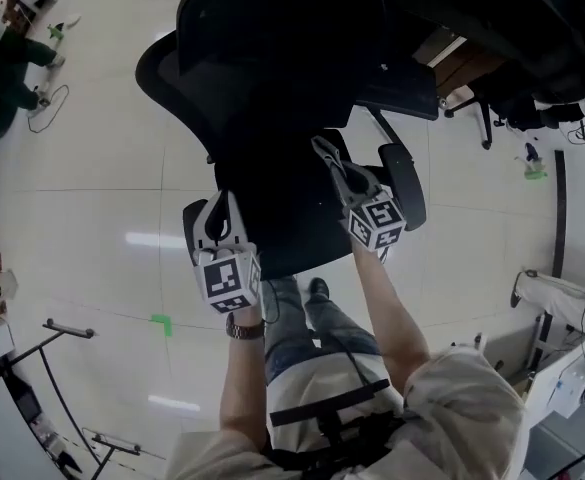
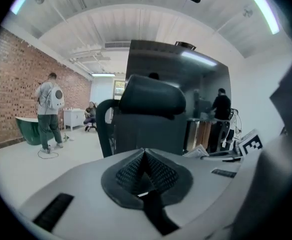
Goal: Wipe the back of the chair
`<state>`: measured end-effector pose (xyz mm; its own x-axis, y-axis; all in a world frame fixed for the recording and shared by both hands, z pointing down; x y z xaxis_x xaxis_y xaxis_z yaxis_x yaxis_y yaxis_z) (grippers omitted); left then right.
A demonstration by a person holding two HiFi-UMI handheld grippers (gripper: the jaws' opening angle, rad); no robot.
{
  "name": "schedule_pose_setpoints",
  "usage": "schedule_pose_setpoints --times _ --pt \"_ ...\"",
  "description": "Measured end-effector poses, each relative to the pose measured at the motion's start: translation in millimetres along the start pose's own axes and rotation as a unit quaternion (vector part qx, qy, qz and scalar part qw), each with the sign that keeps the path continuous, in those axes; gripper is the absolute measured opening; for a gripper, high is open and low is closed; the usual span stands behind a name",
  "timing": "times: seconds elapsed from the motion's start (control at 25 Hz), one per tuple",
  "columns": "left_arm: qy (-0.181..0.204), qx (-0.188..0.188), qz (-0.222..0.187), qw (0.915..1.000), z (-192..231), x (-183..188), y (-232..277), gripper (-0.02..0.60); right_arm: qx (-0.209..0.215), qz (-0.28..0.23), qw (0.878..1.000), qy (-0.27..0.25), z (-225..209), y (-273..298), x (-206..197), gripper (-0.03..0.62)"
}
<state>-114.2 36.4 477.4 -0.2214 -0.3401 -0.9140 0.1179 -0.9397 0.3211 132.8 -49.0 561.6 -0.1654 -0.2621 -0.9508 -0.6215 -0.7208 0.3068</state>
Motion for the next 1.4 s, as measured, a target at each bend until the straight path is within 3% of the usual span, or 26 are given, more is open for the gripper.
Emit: schedule_pose_setpoints --times 0.12,0.28,0.48,0.72,1.4 --pt "-0.022 0.007 -0.037 0.9991 -44 24 -53 0.008 0.012 -0.073 0.997 -0.009 32 -81 64 0.021" --pt "0.038 -0.031 -0.055 0.9973 -105 36 -96 0.008 0.060 -0.150 0.987 -0.015 70 -141 109 0.021" --pt "0.065 -0.067 -0.062 0.9937 -144 47 -135 0.008 0.069 -0.176 0.982 -0.015 98 -187 135 0.021" --pt "0.081 -0.103 -0.097 0.9866 -142 72 -166 0.008 0.043 -0.199 0.979 -0.029 124 -210 165 0.021" --pt "0.079 -0.102 -0.109 0.9857 -113 83 -191 0.008 0.045 -0.224 0.973 -0.028 157 -214 184 0.021"
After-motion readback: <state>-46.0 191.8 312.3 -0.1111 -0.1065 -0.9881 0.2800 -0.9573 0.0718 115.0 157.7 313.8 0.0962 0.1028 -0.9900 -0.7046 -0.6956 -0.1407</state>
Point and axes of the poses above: the fingertips, and each gripper's own axes: y forward along the fingers, z to its left, x out of its top, the point moved 6 cm from there along -y, backward along the fingers, and after that the axes turned 10 degrees about -y, right-handed, at the moved point
